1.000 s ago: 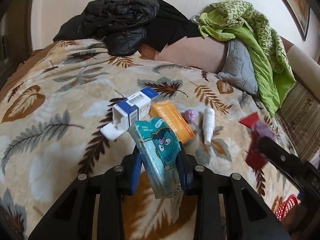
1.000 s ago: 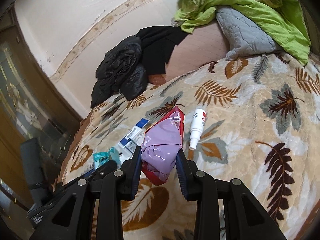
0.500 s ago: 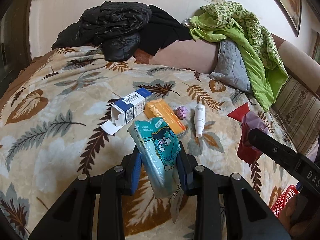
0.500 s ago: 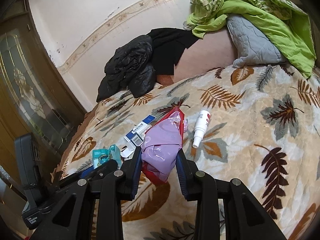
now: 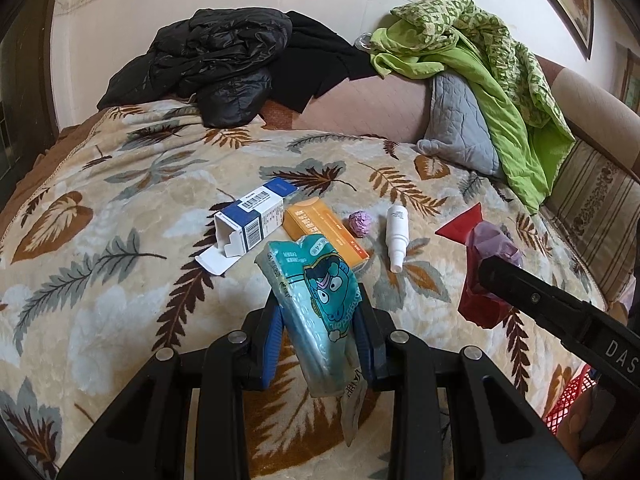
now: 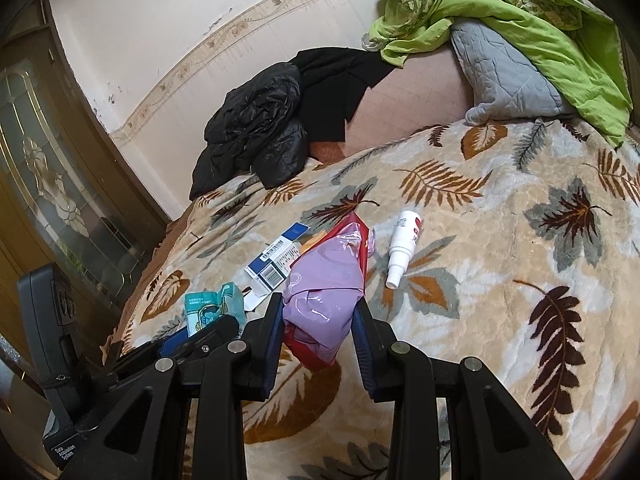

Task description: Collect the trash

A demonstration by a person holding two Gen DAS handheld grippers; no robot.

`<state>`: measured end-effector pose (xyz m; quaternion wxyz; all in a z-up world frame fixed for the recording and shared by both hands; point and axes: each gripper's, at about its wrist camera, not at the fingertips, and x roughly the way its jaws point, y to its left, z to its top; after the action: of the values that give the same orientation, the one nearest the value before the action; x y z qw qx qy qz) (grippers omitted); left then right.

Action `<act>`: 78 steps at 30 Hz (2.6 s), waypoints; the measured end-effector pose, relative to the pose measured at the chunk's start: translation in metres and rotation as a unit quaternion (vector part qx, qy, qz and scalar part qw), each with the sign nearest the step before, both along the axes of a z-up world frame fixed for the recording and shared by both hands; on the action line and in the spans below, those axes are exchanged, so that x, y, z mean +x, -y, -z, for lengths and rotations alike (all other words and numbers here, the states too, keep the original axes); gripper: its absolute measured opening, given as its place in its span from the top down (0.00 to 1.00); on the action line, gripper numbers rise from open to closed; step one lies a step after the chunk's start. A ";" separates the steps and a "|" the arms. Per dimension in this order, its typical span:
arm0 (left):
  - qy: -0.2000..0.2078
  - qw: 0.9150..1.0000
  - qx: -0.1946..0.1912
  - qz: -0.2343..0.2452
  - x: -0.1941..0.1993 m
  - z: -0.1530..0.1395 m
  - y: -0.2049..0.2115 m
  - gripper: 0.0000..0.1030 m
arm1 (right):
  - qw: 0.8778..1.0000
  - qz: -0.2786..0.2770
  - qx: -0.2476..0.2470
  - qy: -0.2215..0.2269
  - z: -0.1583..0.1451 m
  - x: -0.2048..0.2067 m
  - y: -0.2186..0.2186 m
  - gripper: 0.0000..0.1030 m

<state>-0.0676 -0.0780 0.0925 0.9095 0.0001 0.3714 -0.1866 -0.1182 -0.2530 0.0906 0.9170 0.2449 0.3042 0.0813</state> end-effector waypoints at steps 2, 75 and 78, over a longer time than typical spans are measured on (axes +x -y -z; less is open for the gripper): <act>0.001 1.000 0.002 0.000 0.000 0.000 0.001 0.70 | 1.000 0.000 -0.001 0.000 0.000 0.000 0.000 0.66; -0.027 0.947 -0.064 0.315 -0.150 -0.028 0.165 0.70 | 0.979 0.200 0.007 -0.048 -0.009 -0.267 0.189 0.66; -0.043 0.931 -0.066 0.357 -0.175 -0.027 0.197 0.70 | 0.971 0.231 0.016 -0.058 -0.004 -0.302 0.210 0.66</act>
<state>-0.2428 -0.2749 0.1199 0.7644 0.0641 0.3720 -0.5227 -0.4203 -0.4627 0.0942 0.8876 0.3278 0.2908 -0.1419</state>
